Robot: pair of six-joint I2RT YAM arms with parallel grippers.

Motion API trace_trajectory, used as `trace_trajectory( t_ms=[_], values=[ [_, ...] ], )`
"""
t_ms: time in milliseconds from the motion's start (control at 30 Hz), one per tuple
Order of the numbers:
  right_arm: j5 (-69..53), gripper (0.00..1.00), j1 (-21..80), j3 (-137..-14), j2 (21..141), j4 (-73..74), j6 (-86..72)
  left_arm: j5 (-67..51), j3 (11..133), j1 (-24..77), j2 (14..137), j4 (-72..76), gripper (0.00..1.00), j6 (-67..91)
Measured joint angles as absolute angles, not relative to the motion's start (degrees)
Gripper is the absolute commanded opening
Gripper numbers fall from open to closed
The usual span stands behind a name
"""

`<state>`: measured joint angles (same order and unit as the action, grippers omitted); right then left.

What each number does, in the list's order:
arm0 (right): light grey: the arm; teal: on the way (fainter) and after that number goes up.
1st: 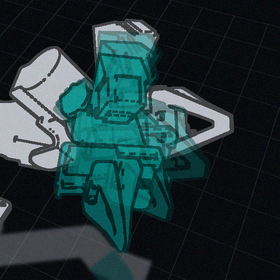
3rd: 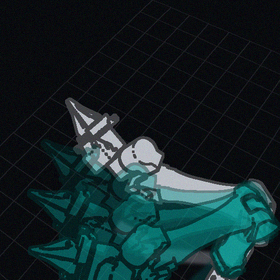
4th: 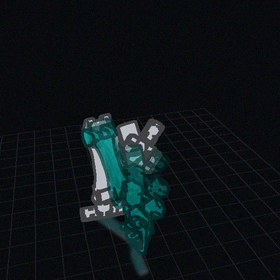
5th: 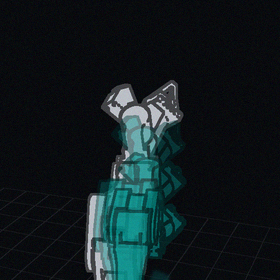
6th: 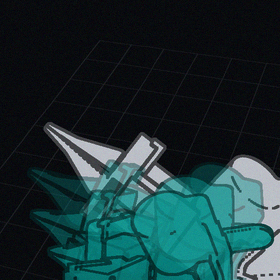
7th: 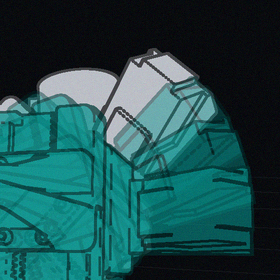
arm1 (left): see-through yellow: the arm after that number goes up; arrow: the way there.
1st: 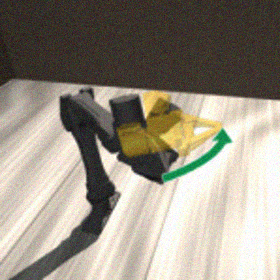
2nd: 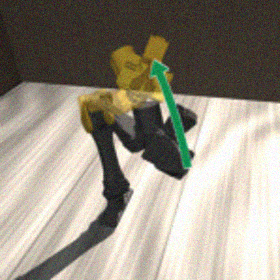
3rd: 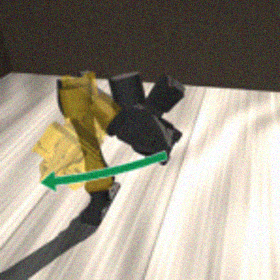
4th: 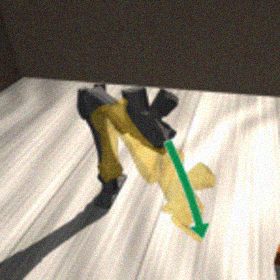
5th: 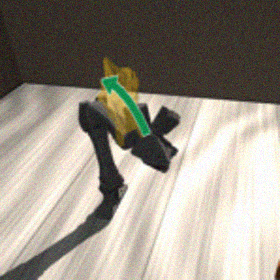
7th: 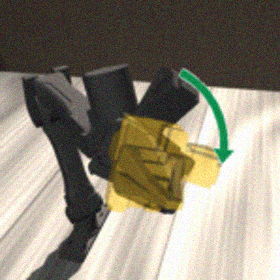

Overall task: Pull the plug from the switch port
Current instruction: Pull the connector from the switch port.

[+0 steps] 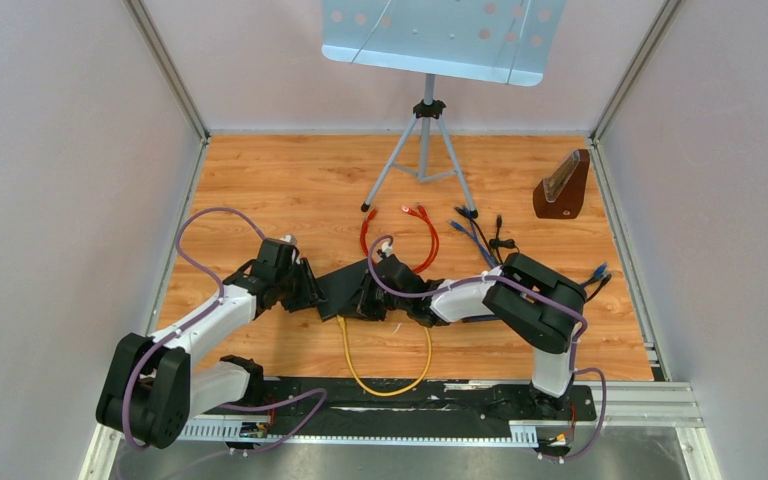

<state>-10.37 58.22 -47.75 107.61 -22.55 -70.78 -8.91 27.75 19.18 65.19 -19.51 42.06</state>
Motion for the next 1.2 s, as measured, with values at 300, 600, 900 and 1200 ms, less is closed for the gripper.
trace_trajectory(
  t_ms=[300, 600, 900, 1200],
  values=[
    [-14.79, 0.02, 58.57, -47.55, 106.98, -19.92, -65.41, -8.86, 27.68, 19.18, 65.14, -19.44, 0.42, 42.09],
    [-12.88, 0.41, 55.48, -45.82, 104.36, -15.03, -66.17, -8.75, 27.31, 19.2, 64.66, -19.2, 0.43, 42.15],
    [-14.68, 0.43, 55.72, -50.06, 108.55, -16.91, -68.2, -8.8, 27.16, 19.2, 64.62, -18.94, 0.43, 42.13],
    [-11.97, 0.19, 57.76, -47.88, 110.28, -22.68, -75.64, -9.02, 27.11, 19.11, 64.73, -18.72, 0.43, 42.11]
  ],
)
